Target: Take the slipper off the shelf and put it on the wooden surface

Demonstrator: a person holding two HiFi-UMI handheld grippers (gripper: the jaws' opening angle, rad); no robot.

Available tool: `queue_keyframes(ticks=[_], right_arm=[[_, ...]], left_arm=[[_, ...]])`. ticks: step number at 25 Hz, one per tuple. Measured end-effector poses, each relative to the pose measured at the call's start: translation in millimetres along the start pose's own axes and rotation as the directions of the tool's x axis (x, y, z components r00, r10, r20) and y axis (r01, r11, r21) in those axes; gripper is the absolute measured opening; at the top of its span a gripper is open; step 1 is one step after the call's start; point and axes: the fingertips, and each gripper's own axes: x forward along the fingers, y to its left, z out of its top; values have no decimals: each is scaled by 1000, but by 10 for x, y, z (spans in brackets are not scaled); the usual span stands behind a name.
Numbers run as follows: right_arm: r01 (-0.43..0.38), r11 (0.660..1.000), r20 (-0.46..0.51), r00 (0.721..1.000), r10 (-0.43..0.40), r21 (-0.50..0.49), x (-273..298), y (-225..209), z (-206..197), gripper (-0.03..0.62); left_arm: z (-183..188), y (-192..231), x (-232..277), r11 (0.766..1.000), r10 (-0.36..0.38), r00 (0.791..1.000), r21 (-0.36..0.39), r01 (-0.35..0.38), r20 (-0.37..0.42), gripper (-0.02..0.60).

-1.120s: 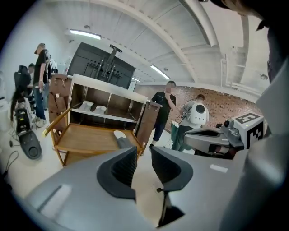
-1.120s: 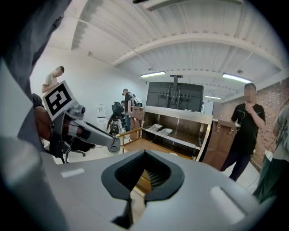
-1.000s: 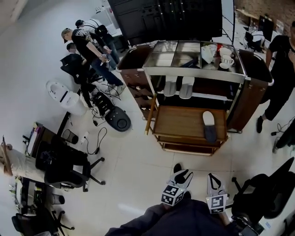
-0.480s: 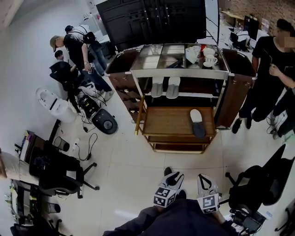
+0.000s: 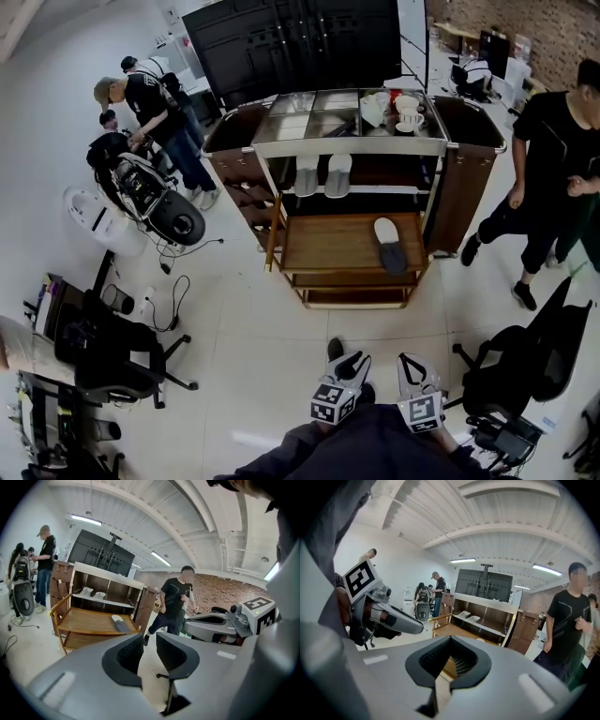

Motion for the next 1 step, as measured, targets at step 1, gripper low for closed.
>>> queue_keyframes(ticks=[1], right_arm=[[5,1000,-2,1000,-5,-1,-45,-13,-23,-11]], left_arm=[[-19,-39,4,1000,-4,1000,-3,4,1,103]])
